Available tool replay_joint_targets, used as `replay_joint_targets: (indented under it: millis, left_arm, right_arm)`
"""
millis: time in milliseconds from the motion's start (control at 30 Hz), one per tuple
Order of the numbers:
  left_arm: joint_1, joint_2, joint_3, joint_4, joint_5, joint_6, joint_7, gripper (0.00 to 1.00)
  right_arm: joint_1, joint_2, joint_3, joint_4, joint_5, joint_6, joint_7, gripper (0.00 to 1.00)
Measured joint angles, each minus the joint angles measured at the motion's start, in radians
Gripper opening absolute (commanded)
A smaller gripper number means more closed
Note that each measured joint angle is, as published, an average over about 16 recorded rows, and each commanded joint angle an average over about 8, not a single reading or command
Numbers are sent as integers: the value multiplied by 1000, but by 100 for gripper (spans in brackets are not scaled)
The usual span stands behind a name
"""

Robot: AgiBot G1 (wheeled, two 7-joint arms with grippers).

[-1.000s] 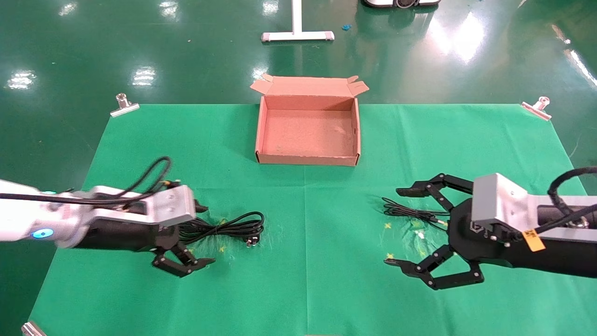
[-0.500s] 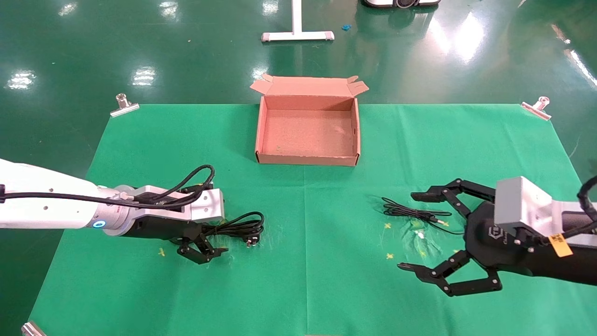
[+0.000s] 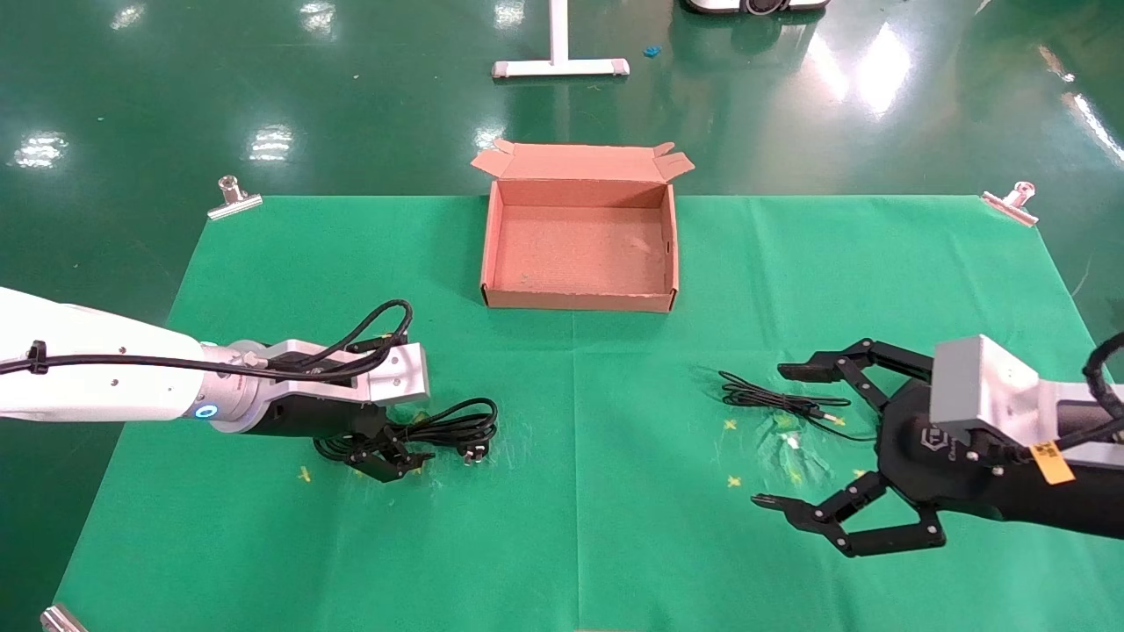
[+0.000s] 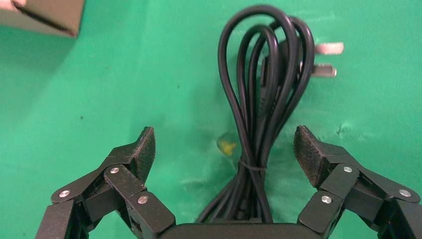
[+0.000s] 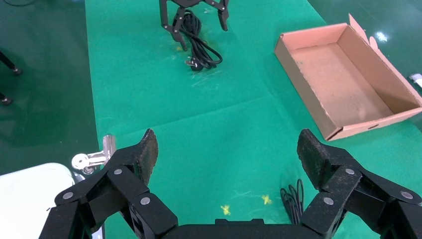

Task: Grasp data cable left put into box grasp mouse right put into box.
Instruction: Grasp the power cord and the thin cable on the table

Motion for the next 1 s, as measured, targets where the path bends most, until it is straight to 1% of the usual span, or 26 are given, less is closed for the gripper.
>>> replay_joint_targets:
  millis: [267, 433, 567, 700, 867, 1000]
  left_arm:
    - [-7, 18, -3, 35, -8, -10, 13, 100]
    - [-11, 24, -4, 50, -10, -12, 19, 100]
    - [-13, 26, -4, 57, -12, -12, 22, 100]
    - [-14, 27, -4, 61, -13, -11, 25, 100]
    - [-14, 28, -4, 63, -14, -11, 27, 100]
    - [-15, 28, -4, 64, -14, -11, 28, 100]
  right_arm:
    - [-4, 4, -4, 0, -22, 9, -8, 100]
    - [2, -5, -17, 0, -84, 41, -24, 100]
    - [18, -30, -39, -2, -175, 90, -22, 100]
    - [44, -77, -74, -10, -295, 150, 2, 100]
    - [88, -161, -129, -43, -452, 219, 66, 100]
    - [128, -234, -170, -96, -550, 251, 126, 100]
